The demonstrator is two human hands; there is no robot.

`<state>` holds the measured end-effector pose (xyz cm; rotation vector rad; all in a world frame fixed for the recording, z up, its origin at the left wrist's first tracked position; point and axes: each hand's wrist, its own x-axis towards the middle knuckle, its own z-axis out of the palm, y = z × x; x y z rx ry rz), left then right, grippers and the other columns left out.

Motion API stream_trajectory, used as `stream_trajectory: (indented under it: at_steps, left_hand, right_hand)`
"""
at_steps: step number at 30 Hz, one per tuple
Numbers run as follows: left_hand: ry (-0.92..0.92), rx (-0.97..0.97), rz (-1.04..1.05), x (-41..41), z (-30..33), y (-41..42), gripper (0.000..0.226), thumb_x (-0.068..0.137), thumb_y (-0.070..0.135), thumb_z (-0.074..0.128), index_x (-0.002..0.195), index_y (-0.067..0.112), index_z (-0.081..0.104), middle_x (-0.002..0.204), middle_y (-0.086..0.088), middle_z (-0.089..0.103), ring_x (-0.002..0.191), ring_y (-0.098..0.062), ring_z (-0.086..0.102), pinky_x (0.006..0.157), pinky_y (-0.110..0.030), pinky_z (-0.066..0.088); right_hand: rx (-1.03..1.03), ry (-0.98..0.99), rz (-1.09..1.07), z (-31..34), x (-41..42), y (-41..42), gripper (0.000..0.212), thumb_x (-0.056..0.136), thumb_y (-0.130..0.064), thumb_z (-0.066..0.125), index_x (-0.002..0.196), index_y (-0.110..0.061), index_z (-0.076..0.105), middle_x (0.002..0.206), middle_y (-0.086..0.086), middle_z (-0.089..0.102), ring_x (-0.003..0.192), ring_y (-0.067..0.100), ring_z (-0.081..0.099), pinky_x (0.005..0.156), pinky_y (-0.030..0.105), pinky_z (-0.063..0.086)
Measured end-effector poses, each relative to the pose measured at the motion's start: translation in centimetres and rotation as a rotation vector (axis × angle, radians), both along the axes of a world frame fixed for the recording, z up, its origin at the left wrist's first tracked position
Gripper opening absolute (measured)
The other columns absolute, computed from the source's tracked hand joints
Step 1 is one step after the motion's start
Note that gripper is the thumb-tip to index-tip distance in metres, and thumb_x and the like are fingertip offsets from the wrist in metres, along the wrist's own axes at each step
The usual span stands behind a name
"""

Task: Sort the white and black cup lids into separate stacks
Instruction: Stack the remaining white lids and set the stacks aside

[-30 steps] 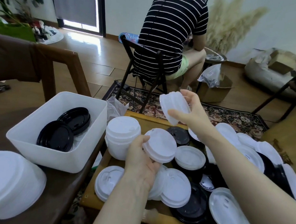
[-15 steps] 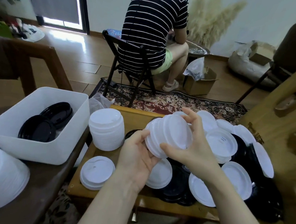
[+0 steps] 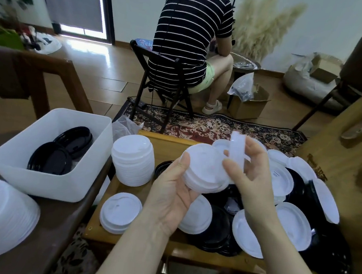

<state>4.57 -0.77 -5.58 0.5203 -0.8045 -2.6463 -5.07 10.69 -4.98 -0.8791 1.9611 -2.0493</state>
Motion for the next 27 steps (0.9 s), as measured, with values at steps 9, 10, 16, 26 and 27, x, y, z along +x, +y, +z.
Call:
stream_trajectory:
  at_steps: [9, 10, 16, 26, 27]
  left_hand:
    - [0.03, -0.037, -0.008, 0.1, 0.1, 0.0, 0.047, 0.09, 0.03, 0.055, 0.129, 0.003, 0.061, 0.124, -0.018, 0.069, 0.116, -0.031, 0.066, 0.098, -0.043, 0.053]
    - [0.028, -0.059, -0.01, 0.1, 0.2, 0.1, 0.045, 0.092, 0.029, 0.055, 0.128, 0.004, 0.062, 0.124, -0.017, 0.069, 0.116, -0.03, 0.066, 0.097, -0.042, 0.053]
    - [-0.009, -0.086, -0.01, 0.2, 0.2, 0.5, 0.041, 0.098, 0.032, 0.052, 0.127, 0.005, 0.064, 0.121, -0.014, 0.071, 0.11, -0.024, 0.069, 0.087, -0.034, 0.058]
    - [-0.085, -0.08, 0.065, 0.1, 0.5, 0.1, 0.035, 0.085, 0.015, 0.067, 0.117, 0.0, 0.067, 0.108, -0.019, 0.073, 0.09, -0.027, 0.072, 0.073, -0.033, 0.061]
    - [-0.077, -0.039, 0.076, 0.1, 0.6, -0.1, 0.032, 0.09, 0.012, 0.063, 0.119, -0.002, 0.066, 0.11, -0.019, 0.073, 0.096, -0.029, 0.072, 0.081, -0.035, 0.061]
  right_hand:
    - [0.187, 0.185, -0.005, -0.7, 0.1, 0.0, 0.084, 0.06, -0.055, 0.077, 0.135, -0.037, 0.044, 0.135, -0.015, 0.048, 0.126, 0.004, 0.047, 0.103, 0.027, 0.043]
    - [0.233, 0.269, 0.005, -0.8, 0.2, -0.1, 0.084, 0.061, -0.055, 0.078, 0.136, -0.038, 0.043, 0.134, -0.018, 0.045, 0.128, 0.0, 0.042, 0.105, 0.02, 0.038]
    - [0.335, 0.427, 0.036, -1.0, 0.5, -0.7, 0.085, 0.061, -0.06, 0.076, 0.137, -0.044, 0.04, 0.129, -0.035, 0.036, 0.131, -0.004, 0.035, 0.104, 0.017, 0.031]
    - [0.369, 0.283, 0.044, -0.5, 1.4, -1.4, 0.085, 0.056, -0.063, 0.072, 0.133, -0.044, 0.043, 0.128, -0.027, 0.041, 0.121, -0.009, 0.039, 0.097, 0.009, 0.034]
    - [0.302, 0.14, 0.046, -0.2, 1.1, -1.2, 0.079, 0.06, -0.06, 0.073, 0.132, -0.043, 0.045, 0.129, -0.024, 0.046, 0.116, -0.01, 0.045, 0.091, 0.009, 0.039]
